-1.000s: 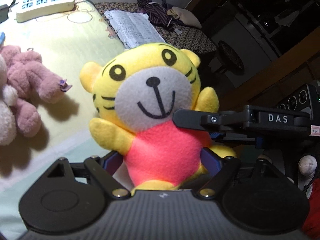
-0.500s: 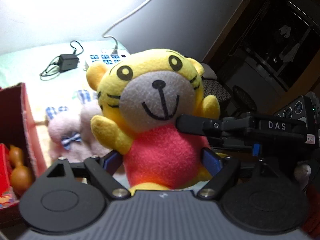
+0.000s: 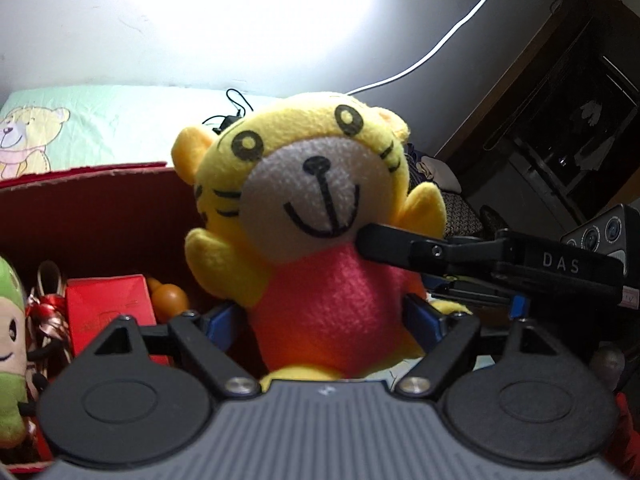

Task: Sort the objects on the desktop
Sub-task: 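Carry the tiger plush with the right gripper over the red box, then lower the tiger plush into the box beside the red envelope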

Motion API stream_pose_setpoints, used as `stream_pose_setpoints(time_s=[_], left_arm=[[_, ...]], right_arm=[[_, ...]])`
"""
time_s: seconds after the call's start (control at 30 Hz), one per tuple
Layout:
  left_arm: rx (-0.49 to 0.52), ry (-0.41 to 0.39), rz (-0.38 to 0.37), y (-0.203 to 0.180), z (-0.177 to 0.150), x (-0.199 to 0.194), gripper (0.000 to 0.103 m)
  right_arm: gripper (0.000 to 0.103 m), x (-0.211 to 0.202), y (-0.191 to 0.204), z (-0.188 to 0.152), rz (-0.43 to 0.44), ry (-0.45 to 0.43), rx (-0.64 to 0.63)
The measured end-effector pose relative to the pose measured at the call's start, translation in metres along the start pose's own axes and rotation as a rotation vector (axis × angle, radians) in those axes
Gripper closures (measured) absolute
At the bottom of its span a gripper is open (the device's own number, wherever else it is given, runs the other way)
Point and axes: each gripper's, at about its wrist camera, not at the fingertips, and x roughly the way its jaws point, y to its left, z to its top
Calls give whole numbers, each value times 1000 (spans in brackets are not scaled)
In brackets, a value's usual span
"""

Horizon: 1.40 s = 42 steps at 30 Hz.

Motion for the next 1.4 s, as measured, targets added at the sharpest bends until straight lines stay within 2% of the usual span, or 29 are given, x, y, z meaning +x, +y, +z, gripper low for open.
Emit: stream_pose_setpoints(time_s=[0.1,0.27,0.47,0.63,0.83,0.97,1.07,1.27,1.4], left_arm=[[-9,6,-20,16,1,-6,19],[-55,31,-57,41,-1,-7,16],[-38,22,-40,54,-5,-17,15],[-62,26,-35,69,-4,-19,15],[-58,68,43,75,-1,-12,15],[-53,115,76,80,-1,1,15],[-40,151,106,83,-3,11,15],[-35,172,122,87,-6,17,10],[-35,181,133,90,-5,27,10]], right_arm=[[65,12,12,-5,-29,-1,-6],[66,30,30,-12,-159,-9,-54],[66,48,49,-14,-274,-4,-135],[67,67,62,-19,-348,-18,-230],[70,88,62,-27,-383,-33,-284],[70,97,67,-39,-419,-49,-381],[70,100,61,-41,-428,-32,-356],[69,100,50,-45,-423,-25,-300],[70,103,48,-49,-412,-34,-308]])
